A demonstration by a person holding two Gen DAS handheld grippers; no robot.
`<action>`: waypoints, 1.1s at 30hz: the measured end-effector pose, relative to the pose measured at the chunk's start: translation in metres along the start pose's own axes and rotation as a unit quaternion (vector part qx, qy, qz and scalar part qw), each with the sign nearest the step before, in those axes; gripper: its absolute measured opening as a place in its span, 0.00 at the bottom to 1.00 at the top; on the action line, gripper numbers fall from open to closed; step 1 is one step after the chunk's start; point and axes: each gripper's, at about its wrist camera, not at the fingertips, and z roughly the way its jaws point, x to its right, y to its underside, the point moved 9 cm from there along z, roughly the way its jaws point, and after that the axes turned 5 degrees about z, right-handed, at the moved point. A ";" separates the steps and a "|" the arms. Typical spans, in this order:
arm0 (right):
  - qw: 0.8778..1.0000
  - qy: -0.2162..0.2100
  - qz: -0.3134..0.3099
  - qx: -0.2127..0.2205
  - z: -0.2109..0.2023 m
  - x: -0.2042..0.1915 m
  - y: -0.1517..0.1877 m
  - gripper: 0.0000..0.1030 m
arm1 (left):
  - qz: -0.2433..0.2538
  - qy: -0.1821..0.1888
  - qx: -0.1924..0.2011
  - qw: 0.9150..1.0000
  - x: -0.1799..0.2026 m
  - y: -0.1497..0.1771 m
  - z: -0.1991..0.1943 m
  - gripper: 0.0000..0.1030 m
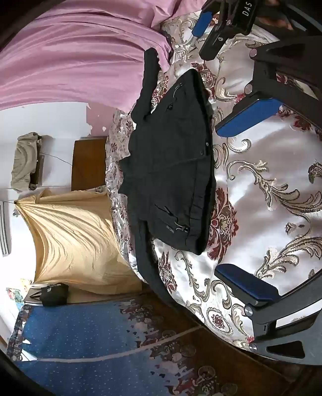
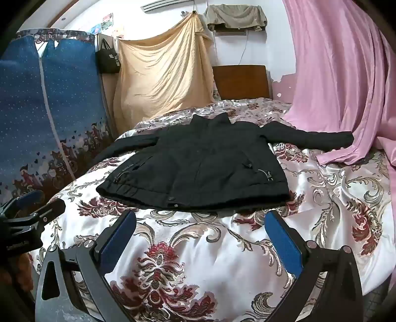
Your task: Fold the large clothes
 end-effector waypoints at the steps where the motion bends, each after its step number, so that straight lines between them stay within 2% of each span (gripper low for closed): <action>1: 1.000 -0.001 0.000 0.000 0.000 0.000 0.000 0.99 | 0.000 0.001 0.000 1.000 0.000 0.000 0.000 1.00; 33: 1.000 -0.001 0.001 0.001 -0.002 0.001 0.002 0.99 | -0.002 0.000 0.000 1.000 0.000 0.000 0.000 1.00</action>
